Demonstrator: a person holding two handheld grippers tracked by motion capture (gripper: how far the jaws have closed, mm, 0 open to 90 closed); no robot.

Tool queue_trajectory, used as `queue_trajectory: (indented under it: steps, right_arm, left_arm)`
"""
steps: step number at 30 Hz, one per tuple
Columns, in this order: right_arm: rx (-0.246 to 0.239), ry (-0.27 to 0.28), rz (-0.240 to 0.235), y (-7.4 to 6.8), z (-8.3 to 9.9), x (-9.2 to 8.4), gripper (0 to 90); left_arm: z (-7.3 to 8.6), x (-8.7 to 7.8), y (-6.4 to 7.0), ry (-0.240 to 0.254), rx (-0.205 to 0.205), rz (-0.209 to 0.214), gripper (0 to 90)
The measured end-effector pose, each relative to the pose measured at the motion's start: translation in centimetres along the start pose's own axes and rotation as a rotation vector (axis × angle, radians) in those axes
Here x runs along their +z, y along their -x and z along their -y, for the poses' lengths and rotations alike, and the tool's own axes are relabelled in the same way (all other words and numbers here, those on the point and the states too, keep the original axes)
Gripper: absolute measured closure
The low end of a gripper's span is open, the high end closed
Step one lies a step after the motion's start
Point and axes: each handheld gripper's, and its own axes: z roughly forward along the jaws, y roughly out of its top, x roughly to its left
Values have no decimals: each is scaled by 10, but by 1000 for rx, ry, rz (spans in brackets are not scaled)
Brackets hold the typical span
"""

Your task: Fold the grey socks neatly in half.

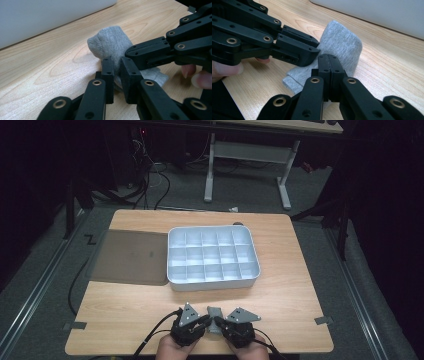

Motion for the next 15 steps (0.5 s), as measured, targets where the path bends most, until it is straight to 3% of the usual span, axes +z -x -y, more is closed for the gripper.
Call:
queue_trajectory:
  steps: [6, 15]
  right_arm:
    - [2, 0, -3, 1, -1, -1, 900]
    - [25, 10, 8, 4, -2, -5, 822]
  left_arm:
    - [1, 1, 3, -5, 22, -16, 840]
    - [1, 0, 2, 1, 10, -2, 812]
